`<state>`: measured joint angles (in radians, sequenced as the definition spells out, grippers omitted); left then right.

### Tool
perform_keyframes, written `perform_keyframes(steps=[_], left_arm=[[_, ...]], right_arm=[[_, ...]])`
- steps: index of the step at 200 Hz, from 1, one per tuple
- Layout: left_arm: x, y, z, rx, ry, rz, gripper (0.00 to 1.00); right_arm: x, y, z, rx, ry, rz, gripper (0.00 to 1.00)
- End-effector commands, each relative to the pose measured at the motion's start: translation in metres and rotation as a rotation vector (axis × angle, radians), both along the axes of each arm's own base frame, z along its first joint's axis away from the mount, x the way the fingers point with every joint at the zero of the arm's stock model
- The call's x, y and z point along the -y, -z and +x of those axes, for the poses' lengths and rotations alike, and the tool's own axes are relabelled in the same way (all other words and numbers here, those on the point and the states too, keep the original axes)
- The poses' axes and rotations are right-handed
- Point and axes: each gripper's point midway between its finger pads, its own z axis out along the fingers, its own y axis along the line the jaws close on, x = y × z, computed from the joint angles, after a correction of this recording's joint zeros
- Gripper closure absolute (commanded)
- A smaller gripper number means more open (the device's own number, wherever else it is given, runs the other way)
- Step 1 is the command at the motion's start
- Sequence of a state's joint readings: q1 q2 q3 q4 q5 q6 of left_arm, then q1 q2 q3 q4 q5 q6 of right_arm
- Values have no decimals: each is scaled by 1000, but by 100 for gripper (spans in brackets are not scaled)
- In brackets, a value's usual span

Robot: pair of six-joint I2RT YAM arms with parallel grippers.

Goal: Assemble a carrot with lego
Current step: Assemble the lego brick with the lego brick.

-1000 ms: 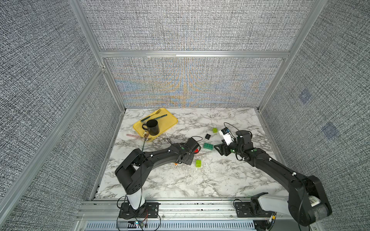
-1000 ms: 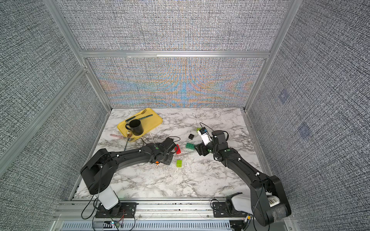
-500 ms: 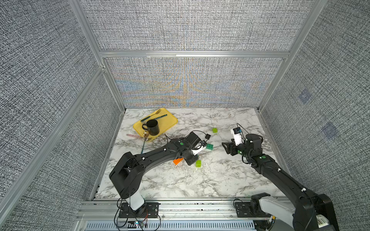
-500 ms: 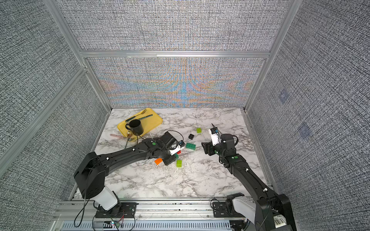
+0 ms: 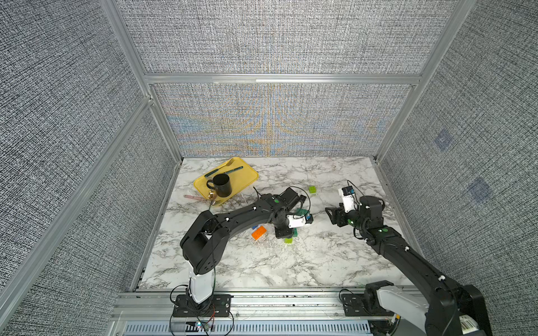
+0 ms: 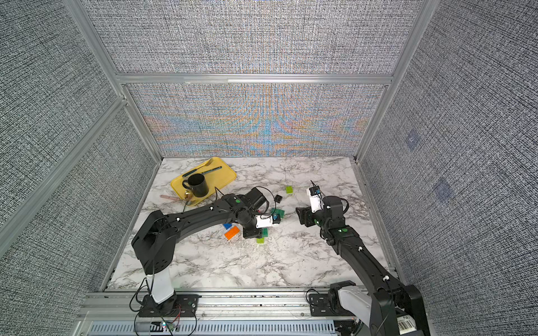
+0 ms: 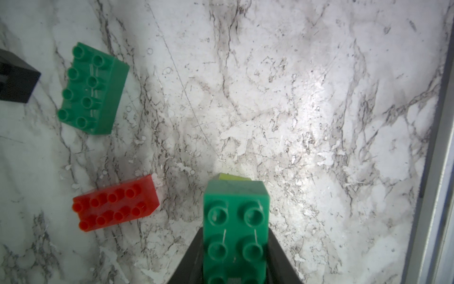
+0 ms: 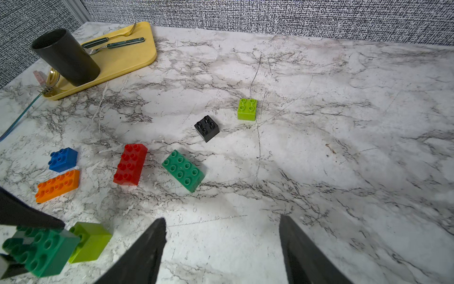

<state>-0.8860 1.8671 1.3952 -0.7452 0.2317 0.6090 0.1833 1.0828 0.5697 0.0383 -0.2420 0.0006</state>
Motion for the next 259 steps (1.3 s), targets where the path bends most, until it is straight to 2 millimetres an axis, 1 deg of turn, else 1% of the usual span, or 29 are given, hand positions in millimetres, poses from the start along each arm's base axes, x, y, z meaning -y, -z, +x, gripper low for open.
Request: perform_keyframes(steps=[1, 40, 86, 151, 206, 229, 231, 234, 259], left_arm=[[-1, 3, -3, -5, 58, 12, 82], [-3, 14, -1, -3, 61, 42, 82], [-3, 21, 5, 13, 60, 61, 81], [-4, 31, 2, -6, 70, 76, 80], [-17, 53, -1, -26, 24, 144, 81], [-27, 59, 2, 3, 6, 201, 82], [-30, 67, 1, -7, 5, 222, 82], [-32, 70, 0, -10, 5, 237, 81], [-36, 77, -3, -6, 8, 281, 83]], right_arm=[[-2, -6, 4, 29, -2, 13, 26], [-2, -5, 5, 25, -2, 13, 26], [-4, -3, 5, 17, -13, 16, 26], [-4, -1, 5, 14, -15, 16, 26], [-4, -1, 4, 12, -17, 17, 26], [-4, -1, 4, 12, -16, 17, 26], [-4, -1, 4, 11, -17, 17, 26], [-4, 0, 4, 9, -17, 17, 26], [-4, 1, 4, 7, -15, 16, 26]])
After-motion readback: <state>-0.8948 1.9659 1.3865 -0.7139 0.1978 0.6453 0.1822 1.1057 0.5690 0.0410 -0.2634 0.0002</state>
